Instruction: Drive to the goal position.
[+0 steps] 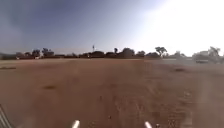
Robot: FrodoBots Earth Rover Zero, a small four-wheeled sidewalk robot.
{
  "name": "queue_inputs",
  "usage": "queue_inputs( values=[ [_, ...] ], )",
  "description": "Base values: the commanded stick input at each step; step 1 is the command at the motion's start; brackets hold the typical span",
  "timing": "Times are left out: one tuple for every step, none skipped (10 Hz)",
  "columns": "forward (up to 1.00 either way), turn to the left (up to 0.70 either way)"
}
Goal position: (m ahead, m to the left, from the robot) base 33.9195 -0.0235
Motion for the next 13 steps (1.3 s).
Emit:
queue_inputs(
  values=[
    [1.00,0.00],
    [1.00,0.00],
    [1.00,0.00],
    [1.00,0.00],
    [1.00,0.00],
    [1.00,0.00],
    [1.00,0.00],
    [1.00,0.00],
    [1.00,0.00],
    [1.00,0.00],
    [1.00,0.00],
    [1.00,0.00],
    [1.00,0.00]
  ],
)
